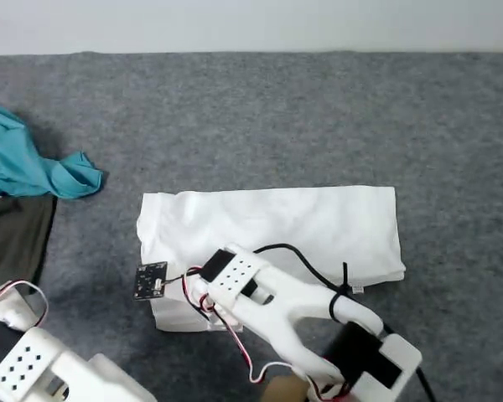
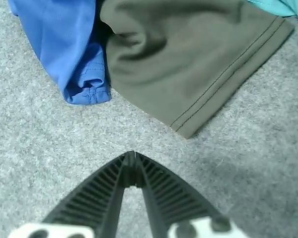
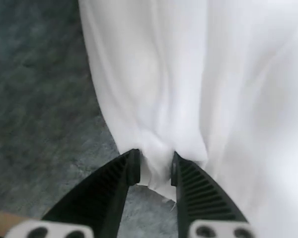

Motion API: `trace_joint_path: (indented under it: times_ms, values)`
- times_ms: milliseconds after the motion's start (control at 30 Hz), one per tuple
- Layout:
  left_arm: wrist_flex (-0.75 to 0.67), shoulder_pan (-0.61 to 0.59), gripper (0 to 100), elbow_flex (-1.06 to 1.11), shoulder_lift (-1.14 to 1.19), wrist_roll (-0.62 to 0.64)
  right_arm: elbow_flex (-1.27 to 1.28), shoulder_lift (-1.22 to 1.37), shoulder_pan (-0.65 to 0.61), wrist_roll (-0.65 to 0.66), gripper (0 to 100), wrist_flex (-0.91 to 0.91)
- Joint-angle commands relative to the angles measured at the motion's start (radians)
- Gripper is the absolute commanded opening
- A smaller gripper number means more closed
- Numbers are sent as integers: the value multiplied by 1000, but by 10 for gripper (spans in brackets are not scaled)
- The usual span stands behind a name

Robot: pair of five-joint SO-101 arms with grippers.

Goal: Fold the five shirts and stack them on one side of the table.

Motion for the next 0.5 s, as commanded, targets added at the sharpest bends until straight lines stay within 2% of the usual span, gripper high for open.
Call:
trace_joint_path:
  times_ms: [0,133,467]
  values:
    - [-12,-8,3,-5,-18,-8,-51,39,-7,9,117,-5]
    - [-14,-8,3,-5,-18,-8,-69,48,-7,9,3,-4]
    - [-18,-6,3,-8,-18,-8,-140,47,68,9,10,39]
